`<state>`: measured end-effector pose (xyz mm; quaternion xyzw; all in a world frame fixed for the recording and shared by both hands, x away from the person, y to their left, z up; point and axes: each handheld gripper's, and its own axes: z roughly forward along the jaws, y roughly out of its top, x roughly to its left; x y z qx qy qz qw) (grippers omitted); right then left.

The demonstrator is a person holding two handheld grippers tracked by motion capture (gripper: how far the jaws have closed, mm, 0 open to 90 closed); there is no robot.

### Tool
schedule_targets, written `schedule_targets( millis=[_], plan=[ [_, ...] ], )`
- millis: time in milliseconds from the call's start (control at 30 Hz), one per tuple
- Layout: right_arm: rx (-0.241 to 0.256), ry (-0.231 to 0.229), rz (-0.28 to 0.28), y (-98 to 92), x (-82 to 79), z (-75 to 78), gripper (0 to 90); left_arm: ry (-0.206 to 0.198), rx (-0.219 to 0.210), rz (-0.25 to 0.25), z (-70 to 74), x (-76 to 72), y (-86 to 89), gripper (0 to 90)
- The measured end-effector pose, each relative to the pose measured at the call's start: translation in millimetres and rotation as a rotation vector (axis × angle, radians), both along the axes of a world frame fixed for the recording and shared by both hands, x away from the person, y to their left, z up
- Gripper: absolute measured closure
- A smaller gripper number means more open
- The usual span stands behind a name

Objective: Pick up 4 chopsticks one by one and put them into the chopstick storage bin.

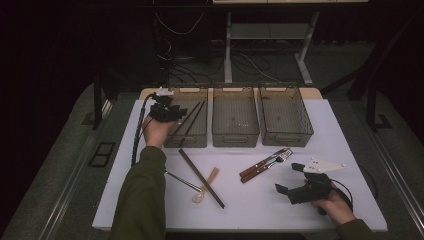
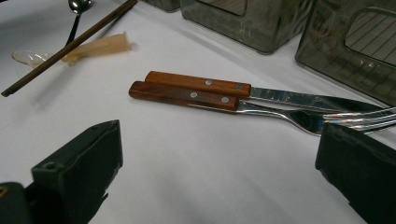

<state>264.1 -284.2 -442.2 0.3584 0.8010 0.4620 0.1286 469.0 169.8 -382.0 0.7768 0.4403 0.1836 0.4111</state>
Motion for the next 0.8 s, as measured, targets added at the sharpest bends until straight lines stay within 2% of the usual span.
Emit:
schedule_targets(
  millis=[167, 300, 367, 500, 567, 800],
  plan=[
    [-0.003, -0.002, -0.001, 0.4, 0.3, -0.4, 0.9, -0.009, -0.026, -0.036, 8.5, -9.0, 4.7, 44.5],
    [-0.007, -0.001, -0.006, 0.3, 1.0, -1.0, 0.9, -0.018, -0.028, -0.067, 14.6, -19.8, 7.9, 38.2],
    [-0.009, 0.003, -0.007, 0.3, 1.0, -1.0, 0.9, -0.008, -0.038, -0.083, 16.6, -25.5, 9.8, 34.5],
    [-0.010, 0.003, -0.009, 0.4, 1.0, -1.1, 0.9, 0.005, -0.035, -0.124, 17.6, -38.4, 10.6, 28.5],
    [-0.011, 0.003, -0.009, 0.5, 1.0, -1.1, 0.9, 0.002, -0.046, -0.132, 16.9, -45.0, 9.6, 26.7],
    [-0.010, 0.005, -0.010, 0.4, 1.0, -1.1, 0.9, -0.011, -0.043, -0.176, 10.6, -71.4, 6.3, 23.0]
  ],
)
